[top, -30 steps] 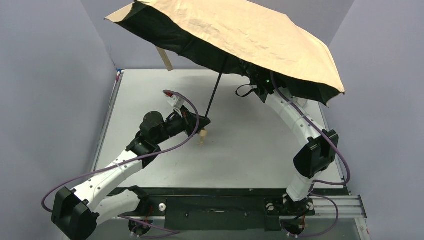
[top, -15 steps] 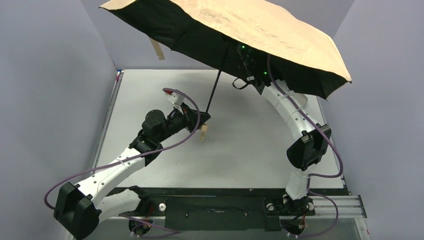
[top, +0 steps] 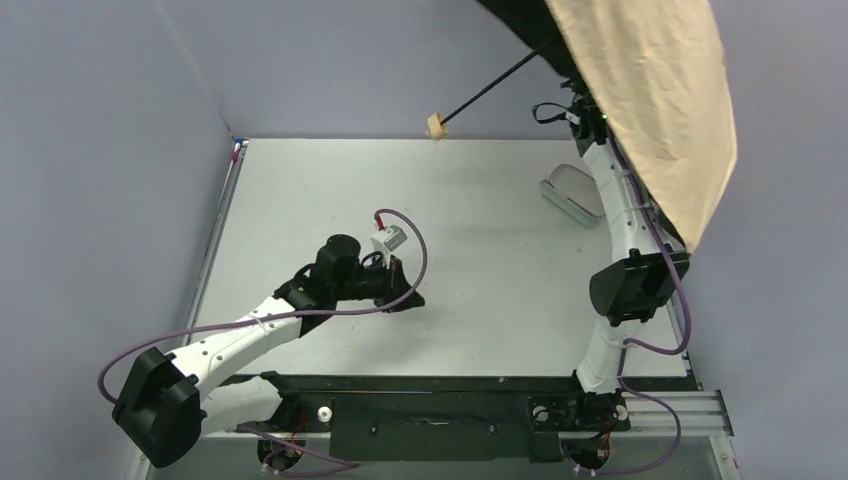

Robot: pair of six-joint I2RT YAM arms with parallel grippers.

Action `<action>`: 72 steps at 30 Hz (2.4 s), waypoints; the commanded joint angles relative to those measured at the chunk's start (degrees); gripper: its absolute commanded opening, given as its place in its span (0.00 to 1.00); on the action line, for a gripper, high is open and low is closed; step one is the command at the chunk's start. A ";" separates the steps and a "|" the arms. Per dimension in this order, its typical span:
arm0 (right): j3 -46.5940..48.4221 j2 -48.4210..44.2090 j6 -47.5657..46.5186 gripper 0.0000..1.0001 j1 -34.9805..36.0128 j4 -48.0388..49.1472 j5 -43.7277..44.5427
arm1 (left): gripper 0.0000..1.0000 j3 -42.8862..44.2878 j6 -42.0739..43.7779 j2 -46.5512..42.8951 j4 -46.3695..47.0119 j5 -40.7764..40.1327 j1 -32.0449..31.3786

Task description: Open the umbrella

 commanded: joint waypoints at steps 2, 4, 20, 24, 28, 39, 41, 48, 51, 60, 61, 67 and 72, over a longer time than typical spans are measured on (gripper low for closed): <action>-2.50 -5.98 5.04 0.00 -1.01 14.81 -1.12 | 0.00 4.47 5.89 -1.07 -7.20 4.18 0.25; -7.22 -8.66 6.07 0.00 -0.74 15.12 -3.56 | 0.18 7.89 12.59 -2.83 -7.98 3.08 1.85; -36.07 -23.76 7.27 0.00 4.82 16.28 -18.56 | 0.94 49.92 17.28 13.50 -34.97 -2.17 5.47; -40.83 -26.59 7.64 0.00 7.09 15.94 -19.19 | 0.96 51.95 17.19 19.16 -38.02 0.03 4.17; -42.69 -28.42 8.47 0.00 9.32 15.41 -18.74 | 0.88 50.69 16.28 23.60 -38.19 0.73 3.37; -43.72 -29.79 8.59 0.00 11.81 14.54 -15.56 | 0.45 37.63 17.50 23.99 -37.86 4.79 -3.13; -42.43 -29.36 8.30 0.00 11.28 14.76 -15.31 | 0.27 34.26 17.97 22.60 -37.71 5.26 -3.42; -36.70 -26.29 6.38 0.00 7.38 15.72 -10.57 | 0.08 28.97 22.07 20.66 -41.18 5.71 -5.53; -33.10 -24.43 6.00 0.00 5.29 16.11 -7.46 | 0.03 28.69 23.25 22.43 -42.80 5.91 -5.59; -26.83 -21.90 3.63 0.03 1.67 18.42 6.19 | 0.00 27.66 23.98 24.44 -44.58 8.27 -5.53; -25.91 -21.68 3.34 0.05 1.21 18.56 8.06 | 0.00 27.50 23.93 24.54 -44.63 8.43 -5.52; -22.94 -19.81 1.05 0.13 -0.19 20.36 12.38 | 0.00 26.69 23.24 24.91 -44.24 8.28 -5.76; -19.55 -17.40 -1.12 0.13 -1.86 22.61 14.60 | 0.00 26.30 23.58 25.01 -45.24 7.75 -5.86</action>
